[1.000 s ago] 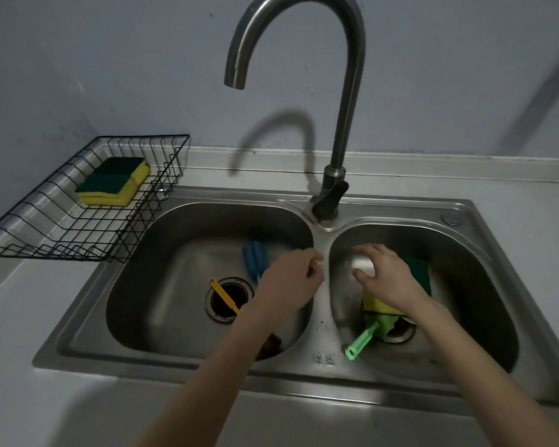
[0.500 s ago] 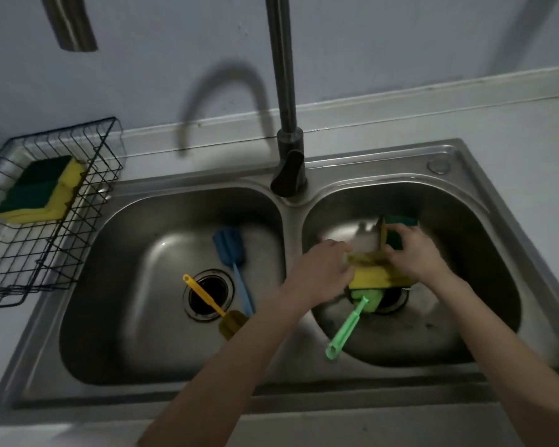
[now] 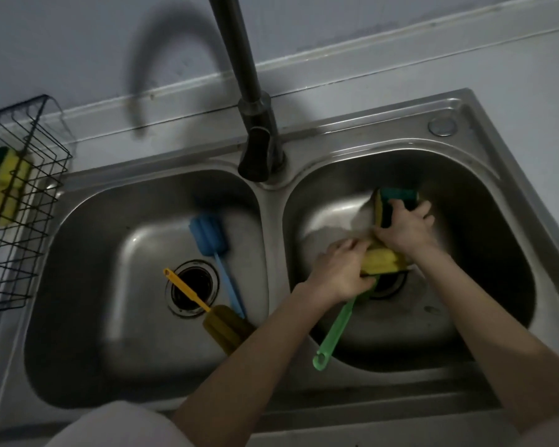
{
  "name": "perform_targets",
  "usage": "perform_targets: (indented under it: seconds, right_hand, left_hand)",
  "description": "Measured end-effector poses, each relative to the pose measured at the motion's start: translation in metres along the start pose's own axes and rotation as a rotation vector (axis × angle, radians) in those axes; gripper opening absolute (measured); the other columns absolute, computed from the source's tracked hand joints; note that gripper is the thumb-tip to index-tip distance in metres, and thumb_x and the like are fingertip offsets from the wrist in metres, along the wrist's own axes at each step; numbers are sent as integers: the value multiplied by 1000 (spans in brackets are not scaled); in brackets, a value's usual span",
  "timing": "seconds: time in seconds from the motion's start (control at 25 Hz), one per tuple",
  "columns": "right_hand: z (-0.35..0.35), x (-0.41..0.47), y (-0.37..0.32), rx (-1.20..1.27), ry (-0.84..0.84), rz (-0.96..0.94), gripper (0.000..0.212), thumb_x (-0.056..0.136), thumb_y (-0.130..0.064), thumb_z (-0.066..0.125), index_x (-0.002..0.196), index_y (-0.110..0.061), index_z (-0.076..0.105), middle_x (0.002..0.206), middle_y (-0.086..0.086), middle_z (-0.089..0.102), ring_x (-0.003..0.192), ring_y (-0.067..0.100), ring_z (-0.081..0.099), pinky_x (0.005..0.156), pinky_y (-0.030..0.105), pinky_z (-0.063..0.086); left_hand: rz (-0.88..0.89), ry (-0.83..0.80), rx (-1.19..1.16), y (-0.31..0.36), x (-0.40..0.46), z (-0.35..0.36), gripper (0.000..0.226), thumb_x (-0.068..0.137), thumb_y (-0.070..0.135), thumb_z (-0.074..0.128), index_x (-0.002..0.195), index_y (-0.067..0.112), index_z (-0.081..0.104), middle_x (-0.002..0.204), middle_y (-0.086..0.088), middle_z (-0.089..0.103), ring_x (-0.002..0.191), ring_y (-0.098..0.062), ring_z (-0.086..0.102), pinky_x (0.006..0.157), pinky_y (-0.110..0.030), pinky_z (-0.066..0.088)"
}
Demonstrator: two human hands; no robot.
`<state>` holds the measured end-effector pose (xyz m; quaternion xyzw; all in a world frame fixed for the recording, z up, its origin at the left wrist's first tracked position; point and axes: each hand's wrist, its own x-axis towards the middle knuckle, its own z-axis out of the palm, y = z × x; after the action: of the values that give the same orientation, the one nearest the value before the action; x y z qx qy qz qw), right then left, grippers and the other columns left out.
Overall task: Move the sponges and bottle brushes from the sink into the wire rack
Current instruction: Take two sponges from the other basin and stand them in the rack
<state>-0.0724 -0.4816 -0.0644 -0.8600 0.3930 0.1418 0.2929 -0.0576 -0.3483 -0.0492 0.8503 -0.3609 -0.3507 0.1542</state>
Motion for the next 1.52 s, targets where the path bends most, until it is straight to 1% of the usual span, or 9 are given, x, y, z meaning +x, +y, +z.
perform_targets:
  seconds: [0.16, 0.4, 0.52, 0.72, 0.8, 1.04, 1.24, 1.36, 1.52]
  right_hand:
    - [5, 3, -3, 22, 27, 17, 56, 81, -22, 60, 129, -8, 33, 141, 25, 15, 124, 48, 28, 106, 50, 30]
    - [6, 2, 1, 26, 66, 9, 57, 81, -24, 61, 129, -10, 32, 141, 24, 16, 121, 48, 31, 103, 51, 34]
    - [4, -1, 1, 64, 67, 17, 61, 81, -24, 62, 131, -9, 30, 139, 26, 19, 121, 48, 31, 103, 50, 34]
    - [-4, -10, -1, 148, 72, 31, 68, 80, -24, 62, 136, -10, 26, 136, 29, 25, 124, 47, 30, 105, 47, 32]
    - [-11, -14, -5, 183, 84, 11, 70, 80, -23, 62, 138, -11, 25, 137, 29, 25, 124, 48, 31, 106, 46, 31]
    - [-35, -38, -26, 263, 204, -98, 76, 80, -24, 61, 141, -15, 17, 138, 28, 25, 124, 48, 33, 107, 52, 33]
    - [-44, -70, -49, 299, 220, -189, 73, 80, -23, 60, 140, -14, 20, 136, 28, 28, 123, 48, 36, 106, 51, 35]
    - [-43, -92, -62, 307, 209, -261, 70, 81, -22, 57, 140, -14, 20, 135, 27, 30, 122, 47, 37, 104, 49, 36]
    - [-34, -124, -83, 300, 224, -344, 71, 81, -24, 57, 141, -16, 20, 133, 25, 32, 122, 44, 37, 103, 46, 36]
  left_hand:
    - [-27, 18, 21, -1, 5, 5, 63, 81, 23, 57, 136, 17, 27, 139, -13, 36, 127, -36, 32, 104, -49, 35]
    - [-35, 146, 34, 3, 2, 9, 48, 83, 17, 53, 129, 15, 37, 133, -12, 40, 122, -34, 34, 99, -47, 38]
    - [-24, 195, 34, 4, -1, 5, 38, 85, 14, 50, 122, 15, 42, 130, -9, 43, 119, -32, 37, 93, -46, 42]
    - [0, 242, 37, 6, -11, -1, 37, 85, 15, 49, 122, 17, 43, 130, -6, 45, 119, -28, 38, 91, -43, 43]
    - [15, 288, 31, 8, -17, -7, 37, 86, 16, 48, 122, 19, 44, 130, -4, 46, 120, -26, 38, 92, -42, 43]
    - [69, 442, -11, 4, -43, -27, 34, 87, 20, 47, 121, 20, 47, 127, -1, 52, 119, -20, 43, 92, -35, 41]
    - [64, 542, -113, -11, -78, -40, 34, 87, 16, 48, 121, 18, 48, 123, -7, 55, 112, -23, 51, 95, -37, 42]
    - [53, 597, -211, -22, -103, -50, 34, 88, 14, 45, 122, 17, 48, 123, -8, 56, 111, -21, 51, 92, -28, 39]
    - [24, 648, -255, -37, -139, -51, 35, 89, 10, 44, 124, 14, 46, 125, -9, 53, 113, -20, 49, 88, -18, 30]
